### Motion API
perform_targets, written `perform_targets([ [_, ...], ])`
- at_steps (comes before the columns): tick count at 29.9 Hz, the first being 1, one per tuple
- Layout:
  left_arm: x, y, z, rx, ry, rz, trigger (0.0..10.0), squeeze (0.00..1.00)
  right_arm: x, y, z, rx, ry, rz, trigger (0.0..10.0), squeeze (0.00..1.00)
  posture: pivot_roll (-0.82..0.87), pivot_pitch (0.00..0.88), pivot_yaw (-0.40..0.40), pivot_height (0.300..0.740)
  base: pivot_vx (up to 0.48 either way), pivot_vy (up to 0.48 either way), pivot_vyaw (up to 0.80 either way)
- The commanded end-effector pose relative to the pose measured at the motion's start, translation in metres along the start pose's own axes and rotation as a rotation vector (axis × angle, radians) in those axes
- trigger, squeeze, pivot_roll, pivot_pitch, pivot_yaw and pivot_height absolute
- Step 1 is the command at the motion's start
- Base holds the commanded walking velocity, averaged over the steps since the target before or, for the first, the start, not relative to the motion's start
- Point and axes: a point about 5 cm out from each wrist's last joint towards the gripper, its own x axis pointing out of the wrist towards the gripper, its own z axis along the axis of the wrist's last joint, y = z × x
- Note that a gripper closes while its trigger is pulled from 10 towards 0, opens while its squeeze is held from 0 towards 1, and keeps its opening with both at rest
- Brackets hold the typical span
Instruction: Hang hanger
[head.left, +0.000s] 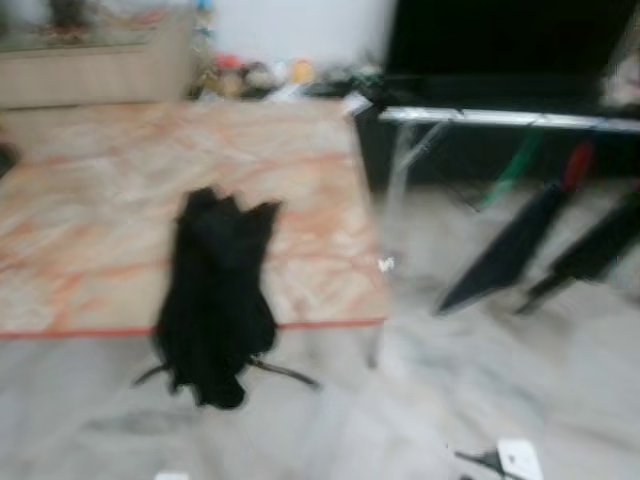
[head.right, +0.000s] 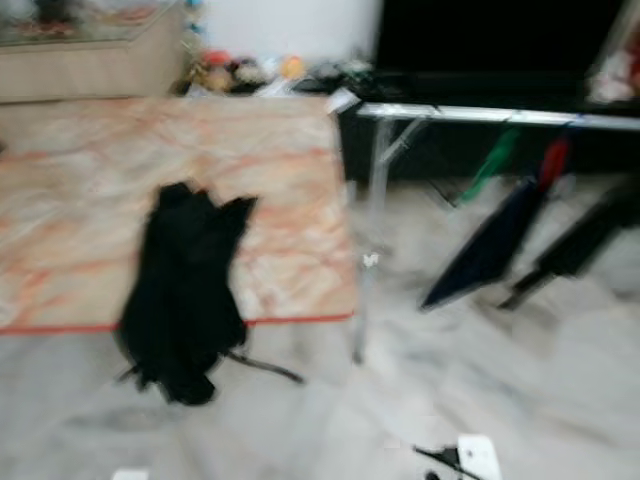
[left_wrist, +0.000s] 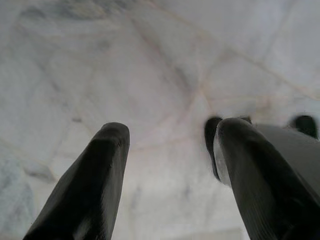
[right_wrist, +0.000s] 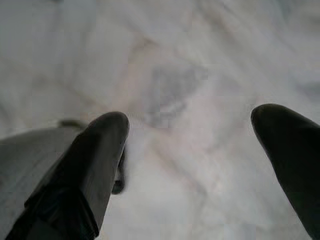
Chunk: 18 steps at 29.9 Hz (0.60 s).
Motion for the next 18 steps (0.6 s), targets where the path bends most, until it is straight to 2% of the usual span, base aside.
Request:
perform_targets([
  [1,-0.001,-0.0018,-0.0039,-0.003,0.011,-0.003,10.0,0.0,0.0013,-0.0009,0.0097,-0.009,-0.03,0.001,10.0,0.0,-0.09,0.0,0.034,0.74,0.0,-0.386,0.0],
  [18,-0.0004,-0.0077,-0.0026,0.023,0.014,-0.03,10.0,0.0,0.0008,0.0002,0.0064,-0.009,-0.028,0.003,10.0,0.0,-0.11,0.0,0.052,0.74,0.0,-0.384,0.0],
])
